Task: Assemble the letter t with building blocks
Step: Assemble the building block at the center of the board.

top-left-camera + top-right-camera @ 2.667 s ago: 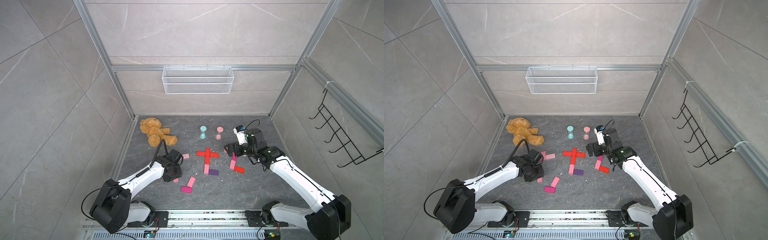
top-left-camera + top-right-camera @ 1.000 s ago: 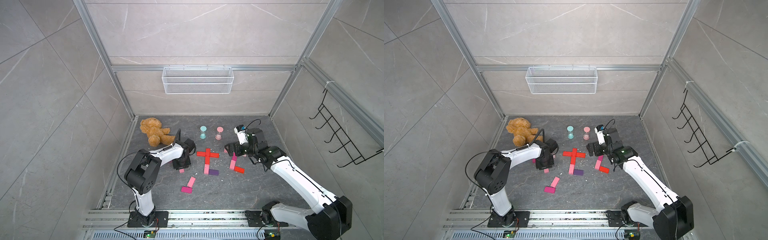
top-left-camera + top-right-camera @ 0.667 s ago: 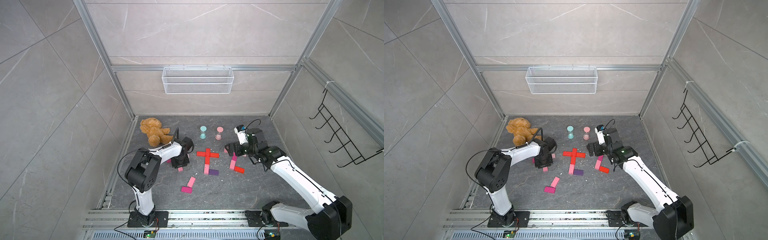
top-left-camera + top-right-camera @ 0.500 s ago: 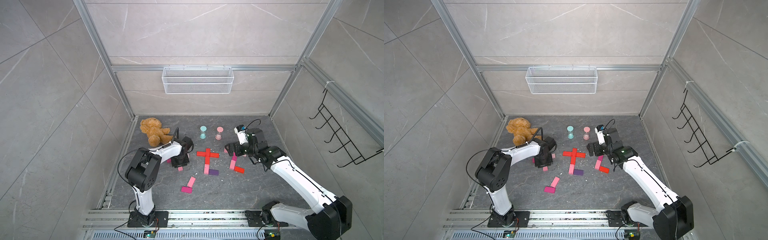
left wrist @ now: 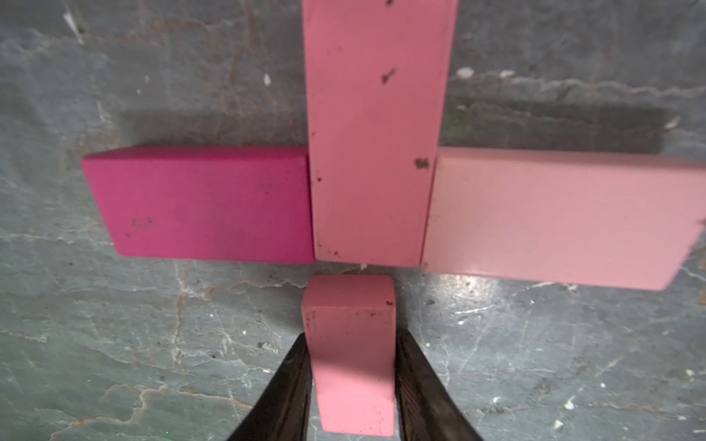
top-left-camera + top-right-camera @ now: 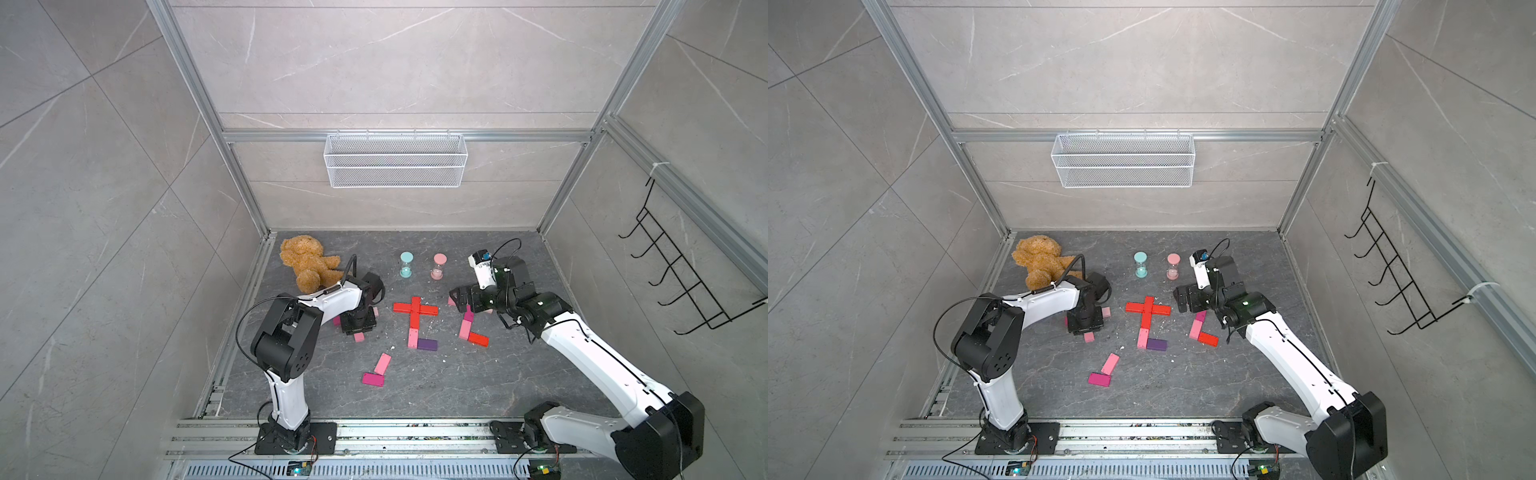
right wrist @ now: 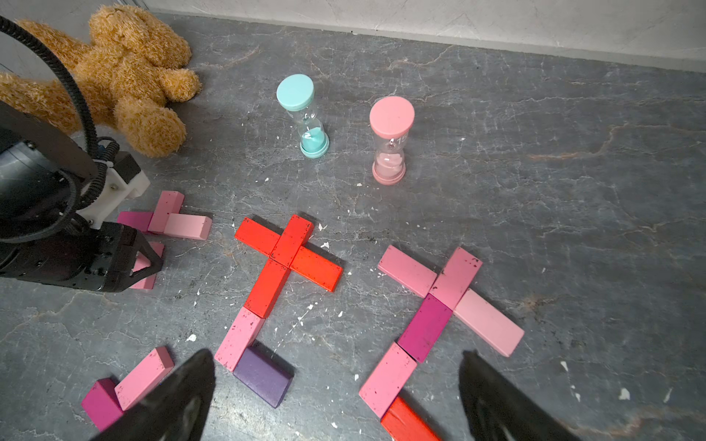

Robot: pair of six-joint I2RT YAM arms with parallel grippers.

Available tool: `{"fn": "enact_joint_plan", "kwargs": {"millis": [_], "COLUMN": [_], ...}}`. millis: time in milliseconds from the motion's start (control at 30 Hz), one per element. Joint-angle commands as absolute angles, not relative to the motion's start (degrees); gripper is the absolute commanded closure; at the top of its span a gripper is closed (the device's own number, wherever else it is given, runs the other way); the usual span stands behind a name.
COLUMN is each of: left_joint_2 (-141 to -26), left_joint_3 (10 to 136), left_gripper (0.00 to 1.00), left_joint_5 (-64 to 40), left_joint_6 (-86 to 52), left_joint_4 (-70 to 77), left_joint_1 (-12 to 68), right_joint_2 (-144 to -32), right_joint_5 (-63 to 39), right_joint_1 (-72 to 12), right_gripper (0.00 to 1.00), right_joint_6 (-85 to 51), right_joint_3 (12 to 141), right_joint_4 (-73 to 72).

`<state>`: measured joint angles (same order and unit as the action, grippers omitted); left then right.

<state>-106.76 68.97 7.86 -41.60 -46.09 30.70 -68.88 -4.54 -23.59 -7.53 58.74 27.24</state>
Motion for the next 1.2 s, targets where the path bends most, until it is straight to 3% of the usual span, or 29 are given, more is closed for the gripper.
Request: {"fn": "enact_joint_plan", "kwargs": {"millis": [0,1167], "left_joint_2": [-108.0,-108.8], "left_joint_3": [70.8,72.8], "left_gripper": [0.61,0.67], "left_joint_5": [6.4,6.9], "left_joint_6": [-39.5,-40.5], "left_joint_4": [-46.1,-47.9], "left_joint_1": [30.4,27.8], "right_joint_2": [-68.4,-68.4], "right_joint_5": [-4.6,-4.3], "right_joint_1": [-23.7,-23.8], "right_gripper": [0.00,0.00], "right_joint_6": [-7.0,-7.0], "right_joint_3": [59.7,59.6], "right_joint_4": [28.4,28.3]}}
